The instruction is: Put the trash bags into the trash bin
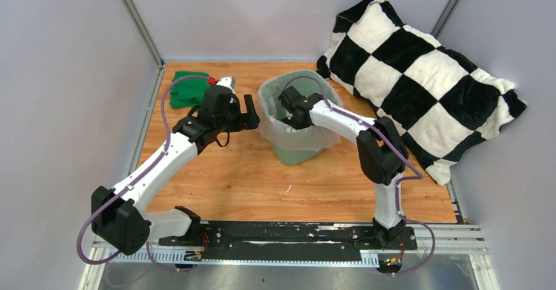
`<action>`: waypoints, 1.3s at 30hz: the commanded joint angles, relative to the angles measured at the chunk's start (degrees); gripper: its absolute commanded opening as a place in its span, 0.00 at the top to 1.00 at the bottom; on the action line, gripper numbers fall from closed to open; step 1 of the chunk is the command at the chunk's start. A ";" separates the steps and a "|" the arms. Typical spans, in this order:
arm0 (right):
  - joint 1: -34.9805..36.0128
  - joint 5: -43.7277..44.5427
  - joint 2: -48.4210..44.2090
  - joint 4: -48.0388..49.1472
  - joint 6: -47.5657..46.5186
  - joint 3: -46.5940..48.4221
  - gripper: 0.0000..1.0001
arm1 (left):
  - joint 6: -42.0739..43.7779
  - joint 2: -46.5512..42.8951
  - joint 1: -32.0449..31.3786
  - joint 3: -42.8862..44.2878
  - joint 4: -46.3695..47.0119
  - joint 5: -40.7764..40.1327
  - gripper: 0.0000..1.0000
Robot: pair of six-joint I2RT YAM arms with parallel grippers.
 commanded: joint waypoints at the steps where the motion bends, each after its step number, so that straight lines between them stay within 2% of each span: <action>1: -0.27 1.91 -0.97 -1.64 0.90 -0.34 0.48 | 0.14 -0.64 0.37 2.06 -0.79 1.25 0.00; 9: 0.15 2.82 -1.99 0.81 1.85 -3.69 0.48 | -2.73 -3.40 0.37 4.28 -0.63 4.77 0.00; 21: 0.32 2.66 -1.91 0.38 1.90 -2.11 0.48 | -8.66 -4.29 0.33 4.59 4.94 13.23 0.00; 39: 0.39 2.56 -2.60 -2.91 1.72 1.62 0.48 | -7.36 -0.92 -0.41 -0.86 7.40 12.22 0.00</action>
